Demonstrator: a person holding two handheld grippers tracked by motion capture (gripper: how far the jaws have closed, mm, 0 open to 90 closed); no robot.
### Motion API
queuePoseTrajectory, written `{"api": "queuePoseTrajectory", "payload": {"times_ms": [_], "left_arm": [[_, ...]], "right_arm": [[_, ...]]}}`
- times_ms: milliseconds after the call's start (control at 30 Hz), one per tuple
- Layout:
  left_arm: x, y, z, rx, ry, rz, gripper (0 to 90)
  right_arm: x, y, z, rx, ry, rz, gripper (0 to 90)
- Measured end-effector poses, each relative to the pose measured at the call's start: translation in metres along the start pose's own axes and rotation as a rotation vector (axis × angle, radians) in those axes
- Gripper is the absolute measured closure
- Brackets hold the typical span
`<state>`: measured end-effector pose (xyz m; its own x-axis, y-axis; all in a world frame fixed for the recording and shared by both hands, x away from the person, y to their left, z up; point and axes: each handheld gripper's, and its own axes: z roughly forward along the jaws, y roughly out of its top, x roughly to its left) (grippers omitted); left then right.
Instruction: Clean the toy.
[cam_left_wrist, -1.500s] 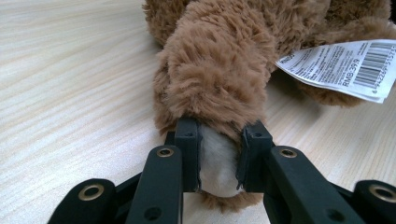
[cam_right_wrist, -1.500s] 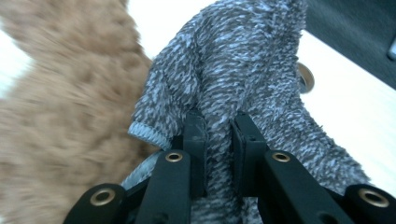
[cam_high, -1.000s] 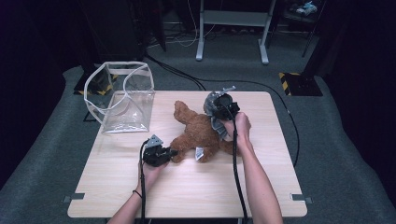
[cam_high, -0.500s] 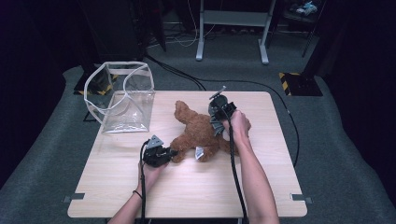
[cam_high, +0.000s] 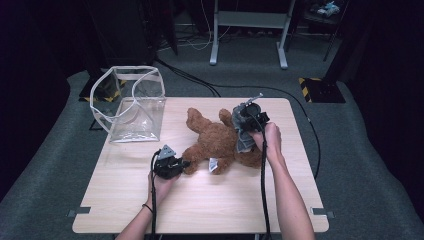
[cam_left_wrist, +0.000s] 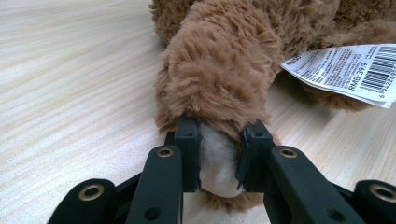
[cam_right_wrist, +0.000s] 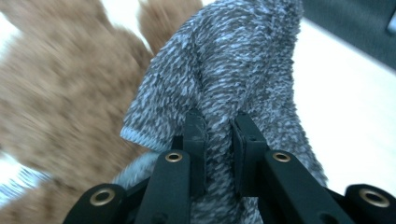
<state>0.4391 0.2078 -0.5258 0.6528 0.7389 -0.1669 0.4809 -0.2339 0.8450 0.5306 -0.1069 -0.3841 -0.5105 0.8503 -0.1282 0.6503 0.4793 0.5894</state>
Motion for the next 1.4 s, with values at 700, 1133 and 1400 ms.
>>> {"api": "queuePoseTrajectory", "payload": {"times_ms": [700, 1133, 1400], "left_arm": [[-0.002, -0.001, 0.0, -0.01, 0.01, 0.003, 73.4], [-0.002, -0.001, 0.0, -0.013, 0.011, 0.003, 73.4], [-0.002, -0.001, 0.0, -0.014, 0.014, 0.006, 73.5]], "right_arm": [[-0.027, -0.017, -0.011, -0.059, -0.048, 0.06, 78.1], [0.064, 0.047, 0.024, -0.073, 0.116, -0.13, 77.5], [0.078, 0.051, 0.043, -0.033, 0.087, -0.135, 77.2]]}}
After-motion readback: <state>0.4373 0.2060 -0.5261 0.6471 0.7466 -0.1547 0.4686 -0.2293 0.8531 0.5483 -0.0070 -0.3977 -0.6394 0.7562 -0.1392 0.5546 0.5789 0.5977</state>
